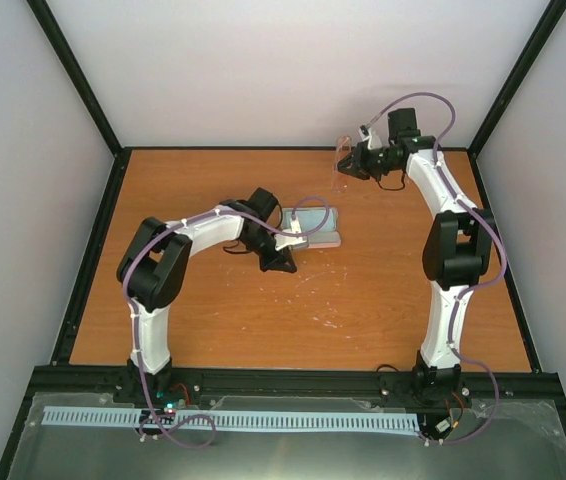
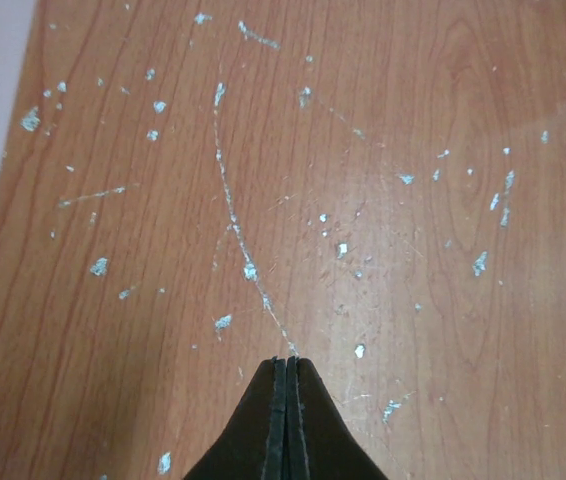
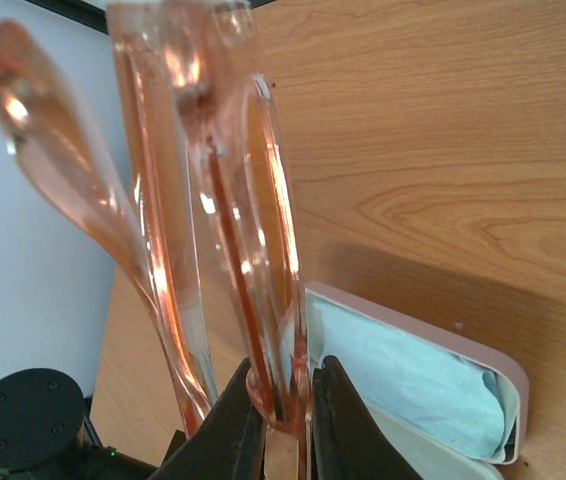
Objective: Organize the sunglasses
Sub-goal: Adjust the sunglasses case at the center of the board.
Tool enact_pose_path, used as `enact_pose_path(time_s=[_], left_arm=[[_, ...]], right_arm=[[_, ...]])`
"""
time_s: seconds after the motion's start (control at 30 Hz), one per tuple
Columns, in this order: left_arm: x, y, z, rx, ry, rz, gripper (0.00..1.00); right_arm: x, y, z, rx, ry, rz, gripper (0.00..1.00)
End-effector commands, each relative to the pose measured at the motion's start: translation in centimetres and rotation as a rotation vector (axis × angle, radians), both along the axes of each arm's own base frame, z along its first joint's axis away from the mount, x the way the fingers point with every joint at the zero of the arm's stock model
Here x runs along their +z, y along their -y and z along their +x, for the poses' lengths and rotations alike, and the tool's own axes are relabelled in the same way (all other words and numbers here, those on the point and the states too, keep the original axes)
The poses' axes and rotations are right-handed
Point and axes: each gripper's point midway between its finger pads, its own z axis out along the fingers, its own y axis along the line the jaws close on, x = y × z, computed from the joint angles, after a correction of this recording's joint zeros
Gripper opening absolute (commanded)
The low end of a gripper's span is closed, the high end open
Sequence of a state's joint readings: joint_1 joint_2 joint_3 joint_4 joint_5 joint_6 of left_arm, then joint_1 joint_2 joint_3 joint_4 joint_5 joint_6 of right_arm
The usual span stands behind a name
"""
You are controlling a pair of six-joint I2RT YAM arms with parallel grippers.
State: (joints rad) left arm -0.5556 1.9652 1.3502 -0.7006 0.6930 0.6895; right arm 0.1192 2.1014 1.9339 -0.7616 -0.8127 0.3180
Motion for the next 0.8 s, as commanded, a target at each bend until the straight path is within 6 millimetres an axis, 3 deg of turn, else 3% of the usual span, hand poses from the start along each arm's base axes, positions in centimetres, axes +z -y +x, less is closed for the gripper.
enact_pose_path(time_s=[0.0,0.2,0.47,0.77], left_arm=[[-0.6,0.6,1.3,0.023,0.016,0.029,0.01],[-1.9,0.9,2.8,0.054,0.029,0.052,0.02],[-1.9,1.8,6.8,0.097,0.101,0.053,0.02],[-2.8,-0.2,10.7,0.153,0.157,0.103,0.02]], right_arm=[[-1.9,0.3,1.1,-0.008,0.012,-0.026,0.03],[-2.3,0.4,1.3,-0.003,0.013,-0.025,0.03],[-2.1,0.7,0.8,0.003,0.01,-0.039,0.03],[-2.8,1.0,-0.5,0.013,-0.018,-0.055,0.03]])
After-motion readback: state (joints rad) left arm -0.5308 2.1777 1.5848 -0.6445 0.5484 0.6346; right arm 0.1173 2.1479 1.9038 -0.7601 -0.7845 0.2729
